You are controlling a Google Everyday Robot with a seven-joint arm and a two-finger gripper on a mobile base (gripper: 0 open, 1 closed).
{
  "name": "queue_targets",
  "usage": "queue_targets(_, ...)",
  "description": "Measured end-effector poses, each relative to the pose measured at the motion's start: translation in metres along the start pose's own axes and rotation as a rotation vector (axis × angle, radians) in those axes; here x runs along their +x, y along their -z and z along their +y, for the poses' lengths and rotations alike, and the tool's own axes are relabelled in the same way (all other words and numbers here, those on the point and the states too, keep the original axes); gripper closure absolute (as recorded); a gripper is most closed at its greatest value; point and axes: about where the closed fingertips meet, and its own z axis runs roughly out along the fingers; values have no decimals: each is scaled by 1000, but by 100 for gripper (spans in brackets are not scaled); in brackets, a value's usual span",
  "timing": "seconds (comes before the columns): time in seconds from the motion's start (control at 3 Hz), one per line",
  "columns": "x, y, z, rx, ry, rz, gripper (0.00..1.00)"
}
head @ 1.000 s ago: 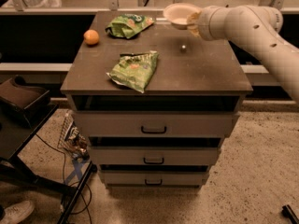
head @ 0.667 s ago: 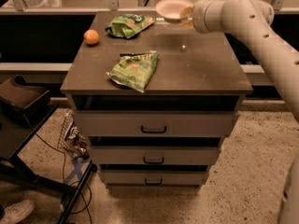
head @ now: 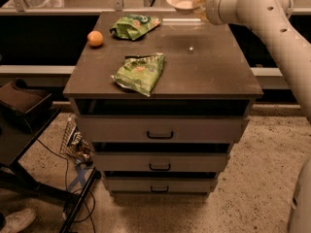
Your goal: Move paper bowl near green rice chip bag
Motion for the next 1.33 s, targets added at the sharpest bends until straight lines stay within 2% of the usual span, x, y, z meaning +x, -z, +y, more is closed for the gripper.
queue_targets(0.33,2,-13,8,-37,19,6,100)
queue_targets(0.67,5,-41,24,-72,2,-18,100)
queue_targets(1.0,5,-80,37,-95,-26,-72,100)
queue_targets(1.33,2,-98,41,-101,-38,-103,100)
